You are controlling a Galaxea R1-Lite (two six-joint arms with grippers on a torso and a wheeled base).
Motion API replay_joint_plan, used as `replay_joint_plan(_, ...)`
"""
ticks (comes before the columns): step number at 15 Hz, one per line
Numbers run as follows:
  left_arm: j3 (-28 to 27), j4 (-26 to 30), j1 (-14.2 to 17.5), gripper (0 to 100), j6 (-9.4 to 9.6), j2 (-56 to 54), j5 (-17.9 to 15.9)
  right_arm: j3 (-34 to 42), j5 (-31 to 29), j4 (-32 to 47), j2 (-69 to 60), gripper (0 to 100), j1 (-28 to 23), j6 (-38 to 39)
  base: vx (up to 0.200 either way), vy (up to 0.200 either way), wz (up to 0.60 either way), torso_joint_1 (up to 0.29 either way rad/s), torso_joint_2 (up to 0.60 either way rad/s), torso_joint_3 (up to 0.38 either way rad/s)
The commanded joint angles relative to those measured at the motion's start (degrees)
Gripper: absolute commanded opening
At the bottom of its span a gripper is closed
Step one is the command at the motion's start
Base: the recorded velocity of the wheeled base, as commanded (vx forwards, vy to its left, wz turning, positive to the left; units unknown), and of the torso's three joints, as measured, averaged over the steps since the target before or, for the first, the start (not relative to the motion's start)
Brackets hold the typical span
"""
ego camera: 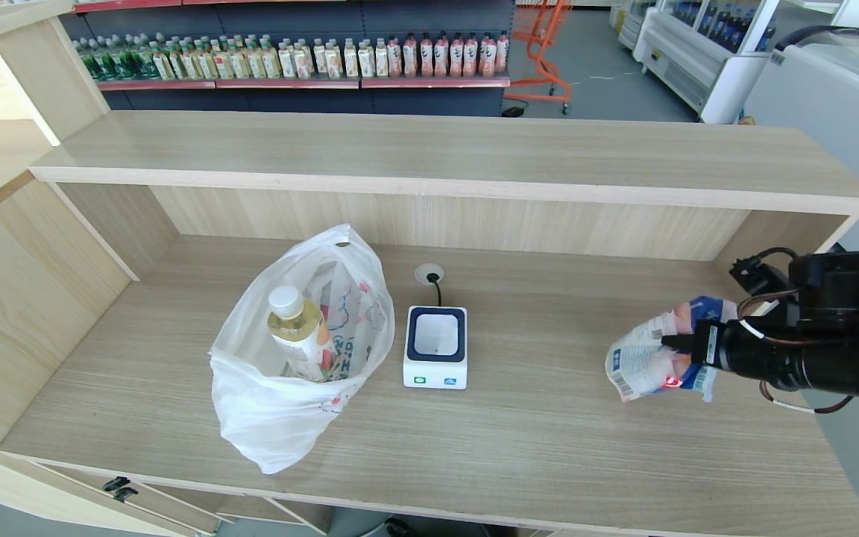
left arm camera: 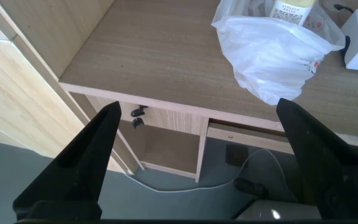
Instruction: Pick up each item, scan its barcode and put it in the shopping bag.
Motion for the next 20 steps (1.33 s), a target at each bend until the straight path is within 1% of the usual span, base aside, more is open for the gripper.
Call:
replay_joint_plan(1, 0.0, 0.0, -0.01, 100, -0.02, 0.09, 0.03, -1.49, 7.66, 0.71, -6.14, 0, -0.18, -2.09, 0.0, 0.0, 0.0, 0.0, 0.0, 0.0)
replay_joint_plan(5, 0.0, 0.08, -0.01, 100, -0.02, 0.09, 0.03, -2.54, 36.22, 1.77, -14.67, 0, 3.16, -2.27, 0.0, 0.0, 0.0, 0.0, 0.0, 0.0)
replay_joint_plan(6, 0.0, 0.0, -0.01, 100, -0.02, 0.09, 0.03, -2.63, 40.35, 1.77, -16.16, 0, 4.04, -1.65, 0.0, 0.0, 0.0, 0.0, 0.0, 0.0)
replay_joint_plan(7, 0.0, 0.0, -0.01, 100, -0.02, 0.09, 0.03, -2.63, 44.05, 1.77, -18.36, 0, 6.32, 0.89, 0.0, 0.0, 0.0, 0.0, 0.0, 0.0)
replay_joint_plan(9, 0.0, 0.0, -0.01, 100, -0.02, 0.09, 0.03, -3.16, 44.66, 1.68, -21.35, 0, 11.42, 6.34, 0.0, 0.0, 0.0, 0.0, 0.0, 0.0)
replay_joint_plan(11, 0.0, 0.08, -0.01, 100, -0.02, 0.09, 0.03, -3.42, 44.48, 1.68, -23.02, 0, 15.11, 10.74, 0.0, 0.0, 0.0, 0.0, 0.0, 0.0)
replay_joint_plan(16, 0.0, 0.08, -0.01, 100, -0.02, 0.09, 0.03, -3.86, 44.4, 1.68, -23.63, 0, 17.66, 13.11, 0.0, 0.0, 0.0, 0.0, 0.0, 0.0)
replay_joint_plan(20, 0.0, 0.0, -0.01, 100, -0.02, 0.09, 0.03, -3.95, 44.31, 1.68, -23.55, 0, 18.01, 13.37, 0.0, 0.0, 0.0, 0.0, 0.0, 0.0)
